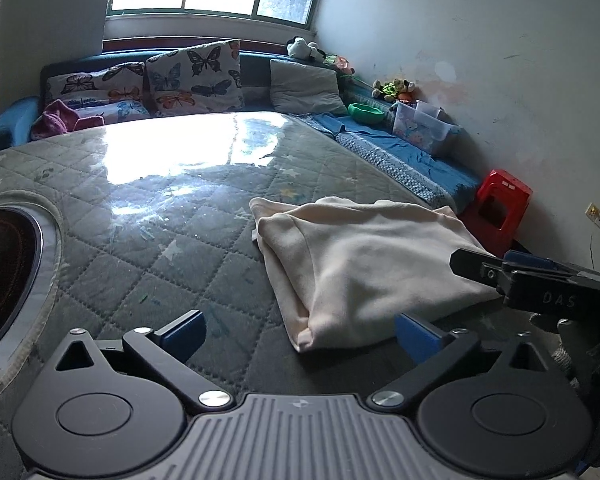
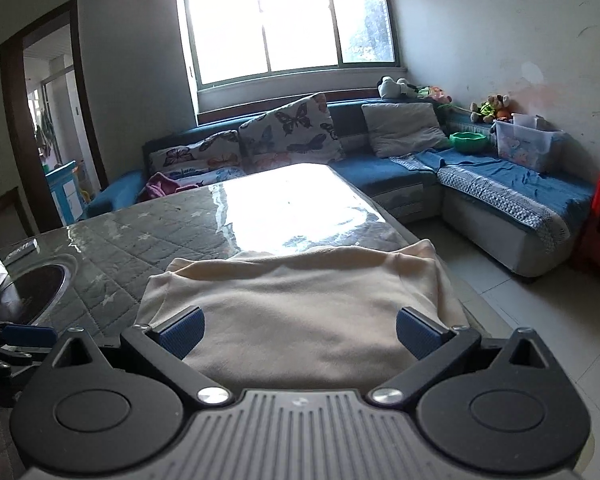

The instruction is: Fold clothes

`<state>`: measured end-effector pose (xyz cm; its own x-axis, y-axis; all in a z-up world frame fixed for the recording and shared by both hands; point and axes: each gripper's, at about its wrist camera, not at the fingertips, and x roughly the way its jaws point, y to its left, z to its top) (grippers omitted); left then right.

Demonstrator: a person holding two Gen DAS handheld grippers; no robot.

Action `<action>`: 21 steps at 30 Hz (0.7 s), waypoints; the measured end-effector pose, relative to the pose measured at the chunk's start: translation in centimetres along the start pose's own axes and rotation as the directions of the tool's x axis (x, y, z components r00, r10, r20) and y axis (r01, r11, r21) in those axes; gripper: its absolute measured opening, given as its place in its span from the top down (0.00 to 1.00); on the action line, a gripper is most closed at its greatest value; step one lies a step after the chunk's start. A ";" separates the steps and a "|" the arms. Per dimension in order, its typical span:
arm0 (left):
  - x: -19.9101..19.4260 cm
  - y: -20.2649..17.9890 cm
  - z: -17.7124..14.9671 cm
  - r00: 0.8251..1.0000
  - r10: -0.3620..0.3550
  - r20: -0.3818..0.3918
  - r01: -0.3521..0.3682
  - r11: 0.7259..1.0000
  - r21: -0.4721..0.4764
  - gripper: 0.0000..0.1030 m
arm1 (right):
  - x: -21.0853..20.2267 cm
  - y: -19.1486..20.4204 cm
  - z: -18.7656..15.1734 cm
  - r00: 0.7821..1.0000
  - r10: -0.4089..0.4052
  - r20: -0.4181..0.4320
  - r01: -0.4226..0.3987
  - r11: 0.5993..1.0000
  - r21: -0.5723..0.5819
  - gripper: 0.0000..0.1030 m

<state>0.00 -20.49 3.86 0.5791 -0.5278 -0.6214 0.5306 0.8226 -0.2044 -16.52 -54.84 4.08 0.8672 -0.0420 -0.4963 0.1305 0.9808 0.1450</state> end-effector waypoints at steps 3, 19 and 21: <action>-0.4 0.0 -0.3 1.000 0.006 0.003 -0.006 1.000 0.006 0.00 | -0.6 0.4 -0.3 1.000 -0.004 0.002 0.004 1.000 -0.004 0.00; -2.2 0.6 -2.1 0.999 0.039 -0.005 -0.039 0.999 -0.005 0.00 | -2.6 2.9 -1.5 0.999 -0.033 -0.005 0.033 0.998 -0.054 0.00; -2.4 0.8 -2.3 0.999 0.047 -0.005 -0.047 0.999 -0.009 0.00 | -2.7 3.2 -1.6 0.999 -0.043 -0.011 0.042 0.997 -0.060 0.00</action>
<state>-2.39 -18.10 3.49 0.6003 -0.4880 -0.6336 0.4974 0.8482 -0.1819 -19.19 -51.30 4.47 0.8556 -0.0820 -0.5111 0.1381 0.9878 0.0726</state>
